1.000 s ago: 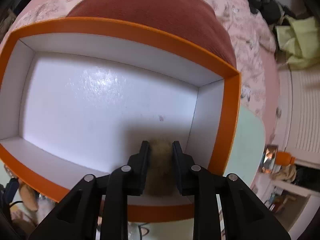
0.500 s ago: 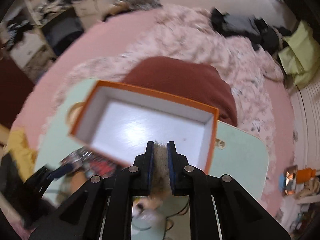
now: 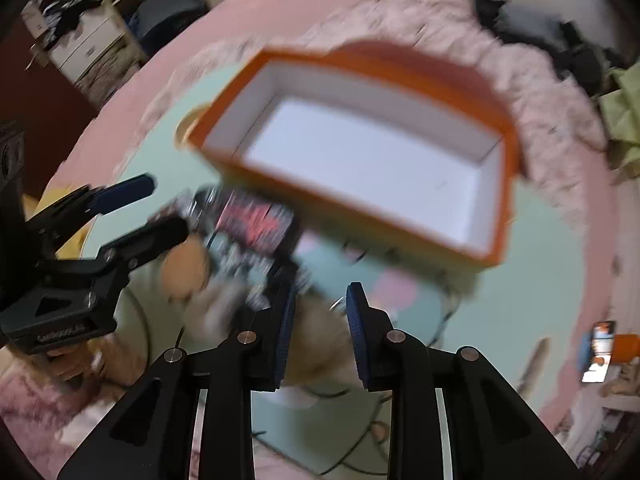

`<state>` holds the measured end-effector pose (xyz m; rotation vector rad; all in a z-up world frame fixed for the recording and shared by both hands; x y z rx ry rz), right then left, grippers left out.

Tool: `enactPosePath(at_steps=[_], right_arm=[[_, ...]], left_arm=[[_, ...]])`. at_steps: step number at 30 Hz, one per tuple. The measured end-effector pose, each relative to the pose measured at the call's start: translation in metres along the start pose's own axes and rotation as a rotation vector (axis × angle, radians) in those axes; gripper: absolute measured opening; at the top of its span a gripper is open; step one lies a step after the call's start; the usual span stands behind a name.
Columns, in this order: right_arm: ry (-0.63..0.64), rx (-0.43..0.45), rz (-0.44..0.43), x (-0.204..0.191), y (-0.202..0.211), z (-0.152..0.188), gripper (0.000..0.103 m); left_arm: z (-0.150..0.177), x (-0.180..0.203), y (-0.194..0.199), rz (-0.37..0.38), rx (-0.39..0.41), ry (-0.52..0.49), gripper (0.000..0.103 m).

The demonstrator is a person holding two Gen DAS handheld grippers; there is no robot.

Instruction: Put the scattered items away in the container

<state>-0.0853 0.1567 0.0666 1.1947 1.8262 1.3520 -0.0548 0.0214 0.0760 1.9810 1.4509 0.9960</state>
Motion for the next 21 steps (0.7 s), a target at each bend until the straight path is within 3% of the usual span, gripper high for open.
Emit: enactPosePath(at_steps=[2,4,6,10,15,18,21], right_arm=[[-0.028,0.05,0.068,0.007,0.012,-0.013,0.03],[-0.073,0.085,0.095,0.016,0.018,-0.028,0.057],[-0.111,0.091,0.087,0.022,0.015,-0.038,0.066],[-0.163,0.032,0.078,0.03,-0.008,-0.044,0.066],[-0.16,-0.006,0.066,0.036,-0.023,-0.035,0.066],[-0.157,0.011,0.084,0.036,-0.017,-0.029,0.066],[-0.167,0.086,0.087,0.033,0.008,-0.022,0.066]], left_arm=[[-0.019,0.006,0.002,-0.01,0.005,-0.031,0.08],[-0.038,0.009,-0.005,-0.01,-0.029,-0.038,0.083],[-0.05,0.01,-0.015,-0.024,-0.061,-0.053,0.083],[-0.06,0.009,-0.036,-0.063,-0.114,-0.059,0.083],[-0.053,0.009,-0.043,-0.046,-0.14,-0.051,0.083],[-0.052,0.011,-0.029,-0.035,-0.112,-0.049,0.083],[-0.047,0.014,0.004,-0.048,-0.034,-0.081,0.083]])
Point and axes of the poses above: each gripper's, at about its wrist camera, not at the fingertips, and y roughly against the way its jaws point, x to its right, z to its underside, the point moved 3 cm from there along -y, roughly the way its jaws point, and after that the axes turned 4 degrees about z, right-handed, at the moved point
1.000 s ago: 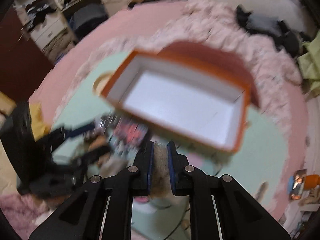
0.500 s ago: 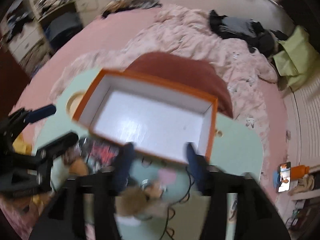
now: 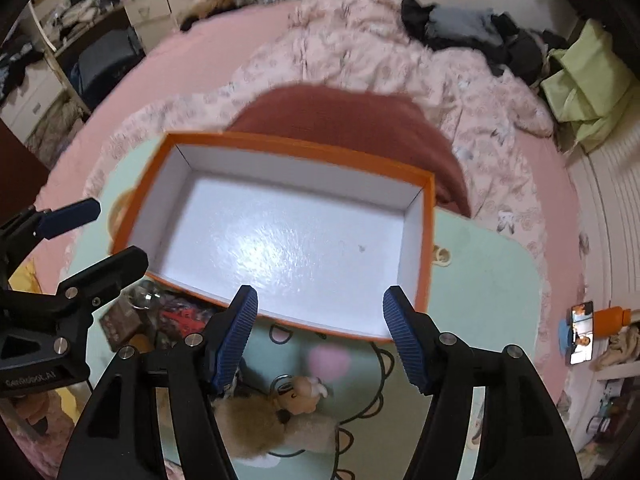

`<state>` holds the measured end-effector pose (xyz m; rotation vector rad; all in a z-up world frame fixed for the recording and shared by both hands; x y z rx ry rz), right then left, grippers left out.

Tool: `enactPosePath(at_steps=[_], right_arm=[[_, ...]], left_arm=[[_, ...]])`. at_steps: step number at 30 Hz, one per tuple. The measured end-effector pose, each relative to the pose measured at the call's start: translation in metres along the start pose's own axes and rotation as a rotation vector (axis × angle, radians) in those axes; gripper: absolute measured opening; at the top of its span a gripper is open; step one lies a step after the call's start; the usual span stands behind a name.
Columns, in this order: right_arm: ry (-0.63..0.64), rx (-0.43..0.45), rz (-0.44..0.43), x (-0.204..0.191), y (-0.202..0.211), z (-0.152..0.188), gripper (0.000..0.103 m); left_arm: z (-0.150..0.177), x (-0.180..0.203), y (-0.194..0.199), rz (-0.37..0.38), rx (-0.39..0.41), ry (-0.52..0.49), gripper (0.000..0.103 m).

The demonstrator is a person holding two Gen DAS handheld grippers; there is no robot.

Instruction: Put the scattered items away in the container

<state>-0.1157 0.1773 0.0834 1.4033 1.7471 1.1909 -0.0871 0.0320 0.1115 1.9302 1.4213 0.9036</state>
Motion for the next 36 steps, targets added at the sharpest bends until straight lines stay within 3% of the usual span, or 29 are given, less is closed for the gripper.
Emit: enactPosePath(at_steps=[3,5,9,13,16,18,20,24,27,31,36], right_arm=[[-0.022,0.111,-0.04,-0.002,0.038,0.017,0.066],[-0.034,0.174,-0.102,-0.006,0.058,0.039,0.066],[-0.034,0.177,-0.208,-0.021,0.053,0.096,0.067],[-0.166,0.189,-0.238,-0.03,0.022,0.153,0.067],[-0.172,0.21,-0.181,-0.044,0.006,0.174,0.067],[-0.132,0.18,-0.114,-0.053,-0.007,0.177,0.067],[-0.135,0.135,-0.124,-0.054,-0.018,0.178,0.067],[-0.147,0.12,-0.097,-0.052,-0.026,0.177,0.072],[-0.112,0.11,-0.083,-0.058,-0.027,0.176,0.084],[-0.039,0.101,-0.02,-0.069,-0.031,0.176,0.091],[-0.027,0.097,-0.019,-0.069,-0.034,0.177,0.099]], left_arm=[[0.019,-0.003,0.032,-0.017,0.063,0.007,0.083],[0.043,-0.003,0.044,0.011,0.079,0.002,0.084],[0.104,0.0,0.037,0.041,0.044,0.034,0.085],[0.146,0.013,0.009,-0.068,0.041,0.008,0.085],[0.162,0.017,-0.007,-0.145,0.042,0.0,0.085],[0.169,0.017,-0.013,-0.2,0.041,0.0,0.085],[0.175,0.013,-0.019,-0.205,0.034,0.018,0.087],[0.174,-0.001,-0.023,-0.209,0.031,0.047,0.103],[0.173,-0.003,-0.025,-0.205,0.051,0.044,0.103],[0.174,-0.002,-0.025,-0.201,0.062,0.036,0.103],[0.174,-0.002,-0.025,-0.201,0.064,0.036,0.103]])
Point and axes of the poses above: each gripper's, at about its wrist camera, not at the fingertips, and y roughly against the way its jaws point, x to its right, z to its underside, the point moved 3 cm from there along -y, roughly the way its jaws point, and after that the axes turned 4 degrees about z, right-handed, at the moved point
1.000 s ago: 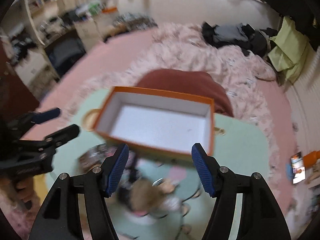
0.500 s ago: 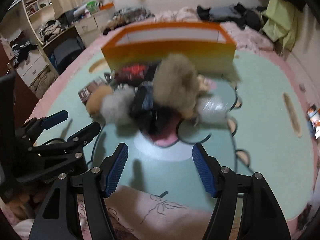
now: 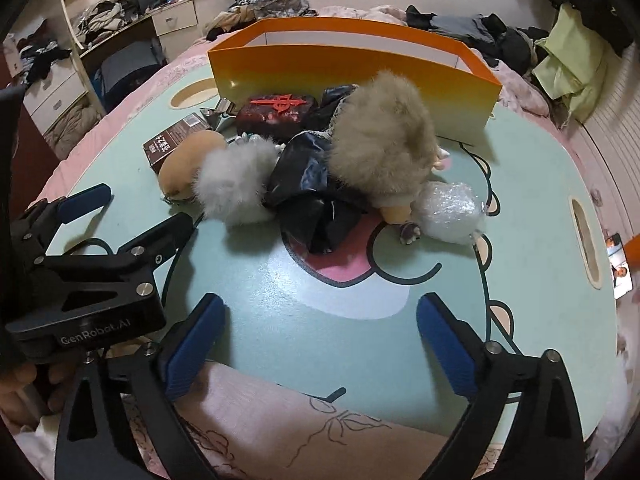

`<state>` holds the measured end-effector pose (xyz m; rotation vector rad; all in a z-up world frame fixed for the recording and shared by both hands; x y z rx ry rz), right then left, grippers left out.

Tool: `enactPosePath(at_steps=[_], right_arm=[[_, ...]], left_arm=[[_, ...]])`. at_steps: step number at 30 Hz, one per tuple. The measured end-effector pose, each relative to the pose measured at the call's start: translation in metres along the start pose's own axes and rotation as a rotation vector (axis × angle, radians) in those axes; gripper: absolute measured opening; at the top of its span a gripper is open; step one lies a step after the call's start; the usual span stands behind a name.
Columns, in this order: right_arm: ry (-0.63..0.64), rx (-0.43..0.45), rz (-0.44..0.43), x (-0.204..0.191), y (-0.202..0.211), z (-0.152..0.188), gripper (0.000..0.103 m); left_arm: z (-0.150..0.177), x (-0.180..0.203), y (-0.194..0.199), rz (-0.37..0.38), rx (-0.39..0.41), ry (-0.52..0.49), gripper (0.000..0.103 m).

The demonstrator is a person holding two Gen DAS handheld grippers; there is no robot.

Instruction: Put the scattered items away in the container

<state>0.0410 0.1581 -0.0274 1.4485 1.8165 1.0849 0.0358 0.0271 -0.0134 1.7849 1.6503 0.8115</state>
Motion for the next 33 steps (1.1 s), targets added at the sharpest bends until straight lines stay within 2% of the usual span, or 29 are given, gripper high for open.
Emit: enactPosePath(at_steps=[9,14,20,24,33], right_arm=[[-0.012,0.006,-0.001,0.001,0.001,0.004,0.101],[-0.171,0.056,-0.068,0.027,0.01,0.009,0.101],[-0.289,0.071,0.004,0.054,0.013,0.016,0.101],[-0.203,0.036,0.132,0.046,0.003,0.011,0.103],[-0.193,0.054,0.13,0.047,0.002,0.01,0.103]], left_arm=[[0.0,0.001,0.001,0.0,0.003,-0.001,0.103],[0.0,0.002,0.001,-0.002,-0.002,0.003,0.103],[0.001,0.003,0.002,-0.007,-0.008,0.008,0.103],[0.0,0.003,0.001,-0.005,-0.006,0.008,0.103],[0.0,0.003,0.001,-0.006,-0.007,0.009,0.103]])
Point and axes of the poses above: each gripper's, at about its wrist camera, not at the fingertips, and y roughly against the way its jaws point, x to its right, z to its underside, the point moved 3 cm from there along -y, roughly the way its jaws point, and after that the axes turned 4 degrees about z, right-handed, at the moved point
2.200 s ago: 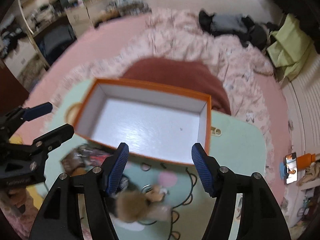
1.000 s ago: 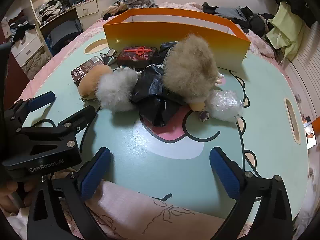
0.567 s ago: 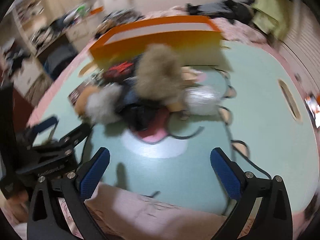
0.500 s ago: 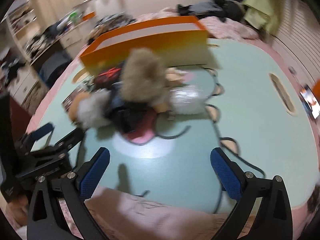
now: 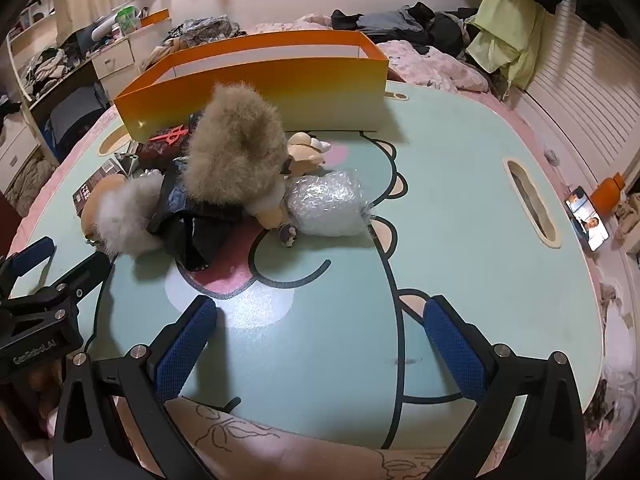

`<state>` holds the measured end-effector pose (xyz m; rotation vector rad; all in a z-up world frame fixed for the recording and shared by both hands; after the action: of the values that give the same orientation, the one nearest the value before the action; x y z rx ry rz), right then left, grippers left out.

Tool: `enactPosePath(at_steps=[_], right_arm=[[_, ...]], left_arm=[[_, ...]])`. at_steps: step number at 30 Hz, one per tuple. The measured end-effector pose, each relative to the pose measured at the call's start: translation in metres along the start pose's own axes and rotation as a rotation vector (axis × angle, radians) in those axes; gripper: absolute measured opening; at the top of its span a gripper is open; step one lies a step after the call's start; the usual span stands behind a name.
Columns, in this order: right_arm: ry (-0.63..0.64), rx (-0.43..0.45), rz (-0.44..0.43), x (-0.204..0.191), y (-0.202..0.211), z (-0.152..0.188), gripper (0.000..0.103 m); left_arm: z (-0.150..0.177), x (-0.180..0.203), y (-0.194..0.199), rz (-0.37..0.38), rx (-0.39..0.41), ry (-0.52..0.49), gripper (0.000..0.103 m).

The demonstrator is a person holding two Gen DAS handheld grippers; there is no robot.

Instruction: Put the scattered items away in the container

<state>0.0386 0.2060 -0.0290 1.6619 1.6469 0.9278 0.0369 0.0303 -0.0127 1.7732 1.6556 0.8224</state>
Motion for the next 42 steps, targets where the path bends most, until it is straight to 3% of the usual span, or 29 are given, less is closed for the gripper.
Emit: enactPosePath(at_steps=[20,24,25,27,31,33,36,39,42], right_arm=[[0.024,0.0,-0.017,-0.004,-0.001,0.0,0.103],[0.045,0.021,-0.041,-0.01,0.003,0.003,0.102],[0.043,0.031,-0.053,-0.011,0.005,0.004,0.098],[0.035,0.069,-0.056,-0.01,0.012,0.004,0.09],[-0.004,0.13,-0.1,-0.005,0.021,0.001,0.09],[-0.033,0.136,-0.13,0.0,0.02,-0.001,0.089],[-0.085,0.135,-0.161,0.01,0.018,-0.006,0.077],[-0.129,0.131,-0.183,0.018,0.014,-0.01,0.076],[-0.154,0.144,-0.186,0.023,0.01,-0.015,0.071]], left_arm=[[0.002,-0.001,-0.001,0.007,0.015,-0.011,0.103],[0.001,-0.007,0.007,0.053,0.048,-0.004,0.102],[0.0,-0.01,0.011,0.081,0.068,0.013,0.102],[-0.003,-0.018,0.019,0.129,0.112,0.047,0.095],[-0.011,-0.023,0.024,0.172,0.163,0.055,0.084],[-0.015,-0.018,0.024,0.188,0.176,0.03,0.078],[-0.019,-0.004,0.02,0.197,0.182,-0.038,0.071],[-0.024,0.01,0.013,0.187,0.181,-0.101,0.059],[-0.029,0.018,0.006,0.179,0.177,-0.123,0.054]])
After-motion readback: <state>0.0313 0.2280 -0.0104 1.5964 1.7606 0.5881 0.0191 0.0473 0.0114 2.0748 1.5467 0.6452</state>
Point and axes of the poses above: each gripper's, at about its wrist camera, not at the fingertips, and y roughly against the way its jaws point, x to its right, z to its underside, the point moved 3 cm from there along -y, roughly the way its jaws point, and after that the axes turned 4 degrees about z, right-handed, at the moved point
